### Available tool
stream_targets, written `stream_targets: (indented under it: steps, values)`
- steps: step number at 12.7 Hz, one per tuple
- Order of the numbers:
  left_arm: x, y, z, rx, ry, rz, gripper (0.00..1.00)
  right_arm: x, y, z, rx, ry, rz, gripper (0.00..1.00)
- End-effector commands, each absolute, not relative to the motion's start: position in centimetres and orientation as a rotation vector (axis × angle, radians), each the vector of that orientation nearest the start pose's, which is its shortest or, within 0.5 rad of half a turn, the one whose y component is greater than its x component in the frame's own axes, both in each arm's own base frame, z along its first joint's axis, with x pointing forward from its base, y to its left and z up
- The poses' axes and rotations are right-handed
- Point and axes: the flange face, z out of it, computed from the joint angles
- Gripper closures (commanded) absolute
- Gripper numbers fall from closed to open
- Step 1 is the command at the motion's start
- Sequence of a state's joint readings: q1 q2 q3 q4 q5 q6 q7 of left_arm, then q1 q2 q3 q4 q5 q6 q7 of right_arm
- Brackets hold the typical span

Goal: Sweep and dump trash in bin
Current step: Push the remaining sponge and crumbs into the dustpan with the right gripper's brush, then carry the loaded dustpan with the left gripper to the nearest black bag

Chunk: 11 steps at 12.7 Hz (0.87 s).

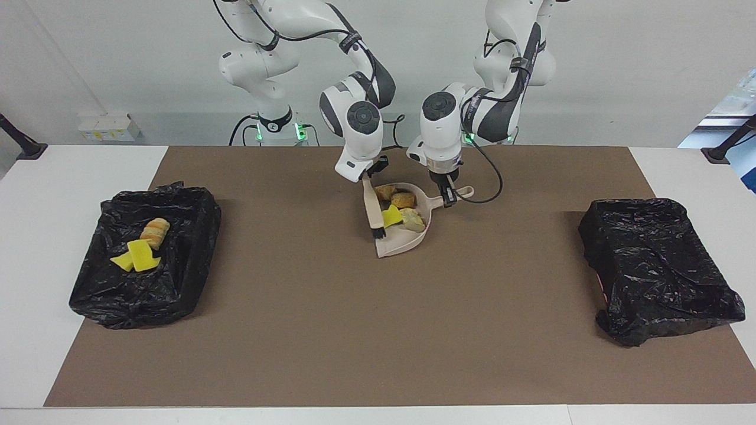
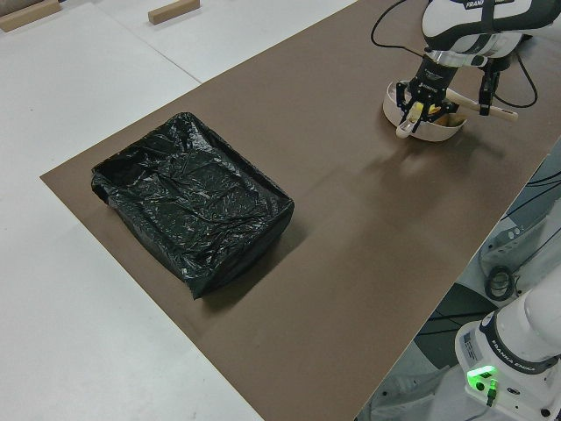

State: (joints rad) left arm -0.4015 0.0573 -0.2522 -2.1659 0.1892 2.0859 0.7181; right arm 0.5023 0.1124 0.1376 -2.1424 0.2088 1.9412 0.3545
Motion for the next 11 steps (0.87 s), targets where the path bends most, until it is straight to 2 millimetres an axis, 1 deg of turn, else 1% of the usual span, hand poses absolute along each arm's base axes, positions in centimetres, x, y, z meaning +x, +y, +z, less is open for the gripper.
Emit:
stream_targets:
  steps: [1, 2, 3, 4, 6, 7, 8, 9, 10, 11]
  values:
    - [43.6, -29.9, 36.1, -2.204, 2.051, 0.197, 1.0, 42.5, 28.5, 34.3, -3.062, -0.197, 0.614, 1.0]
    - [44.0, -29.6, 36.3, -2.191, 2.065, 0.193, 1.0, 43.0, 27.5, 34.7, -3.082, -0.19, 0.626, 1.0]
    - [44.4, -29.1, 36.5, -2.183, 2.077, 0.19, 1.0, 43.3, 27.0, 35.1, -3.101, -0.201, 0.623, 1.0]
    - [45.2, -28.1, 36.9, -2.191, 2.07, 0.183, 1.0, 43.6, 26.1, 35.1, -3.125, -0.201, 0.627, 1.0]
    - [46.3, -27.2, 38.1, -2.19, 2.097, 0.165, 1.0, 43.5, 26.0, 35.2, -3.144, -0.2, 0.629, 1.0]
    - [47.3, -25.8, 38.7, -2.198, 2.099, 0.151, 1.0, 43.1, 26.6, 35.5, -3.15, -0.196, 0.619, 1.0]
    - [47.7, -24.9, 39.7, -2.197, 2.09, 0.129, 1.0, 42.7, 27.2, 35.6, -3.163, -0.153, 0.604, 1.0]
    - [48.1, -23.3, 40.6, -2.208, 2.074, 0.129, 1.0, 41.9, 28.4, 35.6, -3.159, -0.111, 0.586, 1.0]
    - [48.8, -21.2, 41.5, -2.201, 2.076, 0.129, 1.0, 40.9, 30.3, 35.8, -3.167, -0.117, 0.549, 1.0]
    - [49.3, -19.4, 42.7, -2.19, 2.09, 0.108, 1.0, 39.6, 32.2, 35.3, -3.18, -0.104, 0.546, 1.0]
